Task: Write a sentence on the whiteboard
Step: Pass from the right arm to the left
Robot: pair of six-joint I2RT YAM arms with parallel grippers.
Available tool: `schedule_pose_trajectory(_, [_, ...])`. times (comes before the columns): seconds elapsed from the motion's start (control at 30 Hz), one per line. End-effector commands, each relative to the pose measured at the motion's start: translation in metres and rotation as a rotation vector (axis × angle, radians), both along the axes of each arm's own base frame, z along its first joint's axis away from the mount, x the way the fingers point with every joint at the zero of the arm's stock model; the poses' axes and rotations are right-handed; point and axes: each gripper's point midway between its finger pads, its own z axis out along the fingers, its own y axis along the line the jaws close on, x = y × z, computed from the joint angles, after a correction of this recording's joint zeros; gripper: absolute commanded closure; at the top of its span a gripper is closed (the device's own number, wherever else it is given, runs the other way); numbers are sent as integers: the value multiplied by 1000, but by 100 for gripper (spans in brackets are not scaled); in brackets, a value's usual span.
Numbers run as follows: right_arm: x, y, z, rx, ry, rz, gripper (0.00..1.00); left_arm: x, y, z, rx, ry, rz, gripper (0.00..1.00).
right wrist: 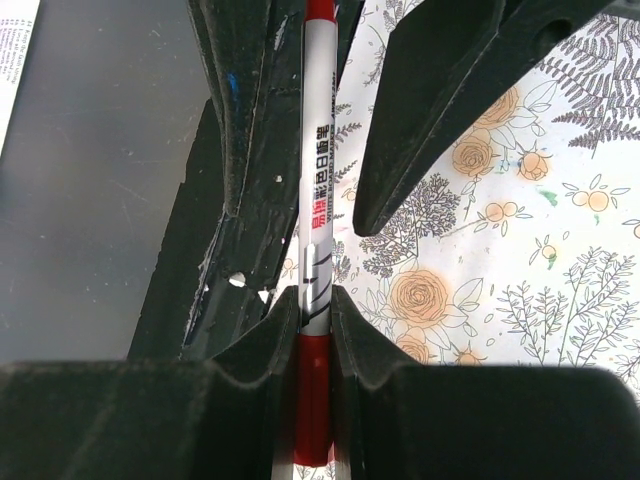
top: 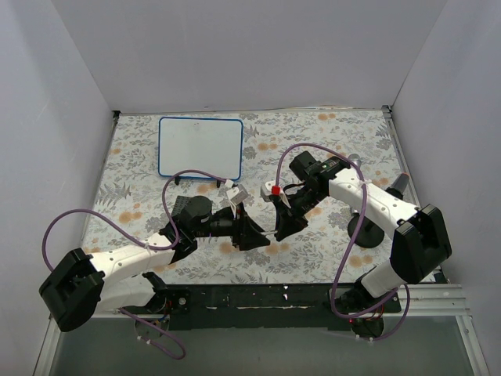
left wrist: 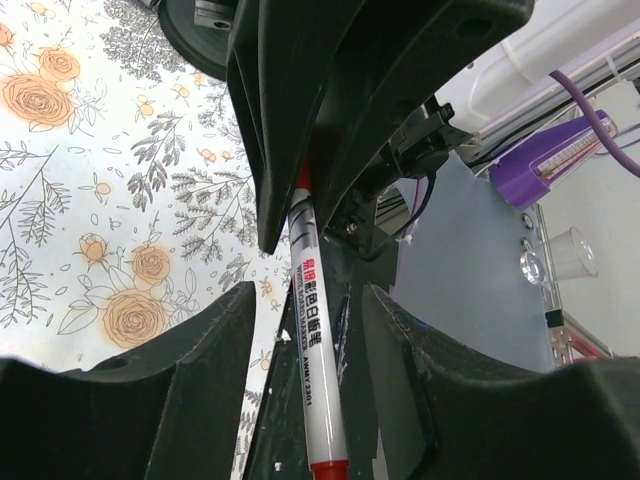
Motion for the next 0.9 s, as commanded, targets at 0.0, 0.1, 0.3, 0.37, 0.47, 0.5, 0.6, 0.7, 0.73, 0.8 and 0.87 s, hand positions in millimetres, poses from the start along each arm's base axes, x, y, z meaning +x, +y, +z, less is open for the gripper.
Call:
schedule_pose_trajectory(0.0, [-3, 4, 4, 17, 36, 0, 99, 0, -1, 17, -57, -28, 5, 55])
schedule_pose_trajectory(0.1, [-2, 4, 3, 14, 37, -2, 99, 1, -1, 18, -59, -30, 11, 55])
schedule_pose_trajectory(0.3, [-3, 4, 2, 11, 40, -4, 99, 3, -4, 19, -61, -29, 5, 60])
schedule_pose_trajectory(0.37, [-3, 4, 2, 12, 38, -5, 99, 3, -4, 18, -57, -28, 5, 62])
schedule_pose_trajectory(0.47, [-2, 3, 1, 9, 40, -6, 99, 3, -4, 16, -52, -24, 6, 65])
schedule_pose_trajectory(0.5, [-3, 3, 2, 11, 40, -5, 99, 3, -4, 16, -52, -25, 6, 66])
schedule_pose_trajectory(0.6, [-3, 4, 1, 10, 41, -3, 99, 2, -3, 16, -49, -27, 4, 72])
schedule_pose_trajectory(0.7, [-3, 4, 1, 9, 42, -5, 99, 3, -3, 15, -39, -26, 5, 74])
schedule_pose_trajectory(0.73, [-2, 3, 0, 7, 42, -6, 99, 4, -4, 15, -37, -28, 6, 74])
schedule_pose_trajectory(0.8, [-3, 3, 0, 6, 43, -6, 99, 4, -4, 15, -36, -28, 5, 74])
schedule_pose_trajectory(0.87, [-3, 3, 1, 9, 40, -6, 99, 5, -4, 13, -29, -26, 6, 76])
